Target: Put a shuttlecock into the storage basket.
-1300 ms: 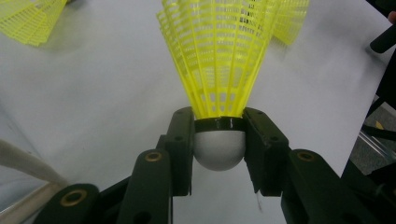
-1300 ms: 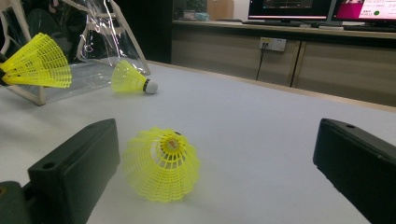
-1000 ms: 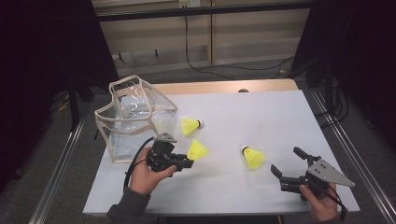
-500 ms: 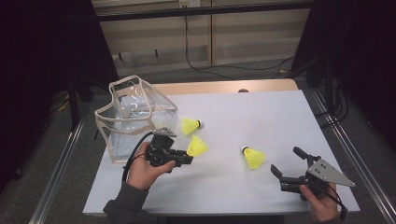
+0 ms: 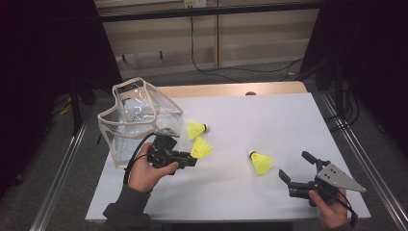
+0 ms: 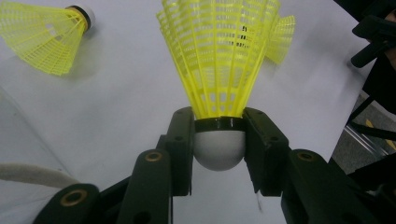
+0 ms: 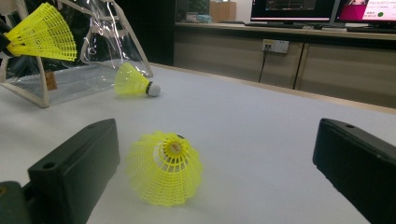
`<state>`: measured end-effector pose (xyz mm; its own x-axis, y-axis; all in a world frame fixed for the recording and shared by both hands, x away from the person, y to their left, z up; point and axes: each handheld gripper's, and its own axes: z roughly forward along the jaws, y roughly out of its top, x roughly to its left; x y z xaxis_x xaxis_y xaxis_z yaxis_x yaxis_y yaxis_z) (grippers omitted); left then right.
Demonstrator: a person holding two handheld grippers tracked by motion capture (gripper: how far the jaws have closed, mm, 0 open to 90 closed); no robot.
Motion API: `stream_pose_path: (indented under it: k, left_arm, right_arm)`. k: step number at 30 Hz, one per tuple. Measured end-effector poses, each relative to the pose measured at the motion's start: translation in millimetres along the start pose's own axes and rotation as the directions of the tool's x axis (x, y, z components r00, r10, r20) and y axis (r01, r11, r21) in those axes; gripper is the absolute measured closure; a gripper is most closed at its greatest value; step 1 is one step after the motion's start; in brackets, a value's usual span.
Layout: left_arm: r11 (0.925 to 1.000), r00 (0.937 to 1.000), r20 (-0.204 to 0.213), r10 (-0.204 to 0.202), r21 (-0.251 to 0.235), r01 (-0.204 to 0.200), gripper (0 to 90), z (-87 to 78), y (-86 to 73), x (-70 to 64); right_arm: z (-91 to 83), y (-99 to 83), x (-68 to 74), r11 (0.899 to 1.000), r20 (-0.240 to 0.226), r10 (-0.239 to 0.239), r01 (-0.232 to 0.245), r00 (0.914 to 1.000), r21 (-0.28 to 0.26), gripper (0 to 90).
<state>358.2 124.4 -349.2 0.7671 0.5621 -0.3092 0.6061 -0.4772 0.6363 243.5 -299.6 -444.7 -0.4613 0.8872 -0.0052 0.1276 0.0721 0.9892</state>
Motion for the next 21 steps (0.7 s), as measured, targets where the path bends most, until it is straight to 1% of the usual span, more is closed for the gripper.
stream_pose_path:
  k: [6,9,14,21]
  left_arm:
    - [1.0,1.0,0.004,-0.005,-0.005,0.005,64.9,-4.0,5.1,-0.2]
    - [1.0,1.0,0.006,0.001,0.0,-0.001,64.9,-5.6,7.4,0.2]
    - [0.9999,0.9999,0.012,-0.009,-0.007,0.009,64.9,-7.4,11.2,0.6]
    - [0.9999,0.9998,0.016,-0.01,-0.002,0.01,64.9,-10.5,15.9,1.4]
  right_arm:
    - [0.7,0.4,0.4,1.0,-0.003,0.0,0.0,1.0,-0.003,0.6]
    - [0.9,0.3,0.4,1.0,-0.005,-0.002,0.002,1.0,-0.001,0.6]
    - [1.2,0.3,0.5,1.0,-0.008,-0.002,0.002,1.0,-0.001,0.6]
    - [0.9,0.5,0.8,1.0,-0.007,-0.001,0.001,1.0,-0.001,0.6]
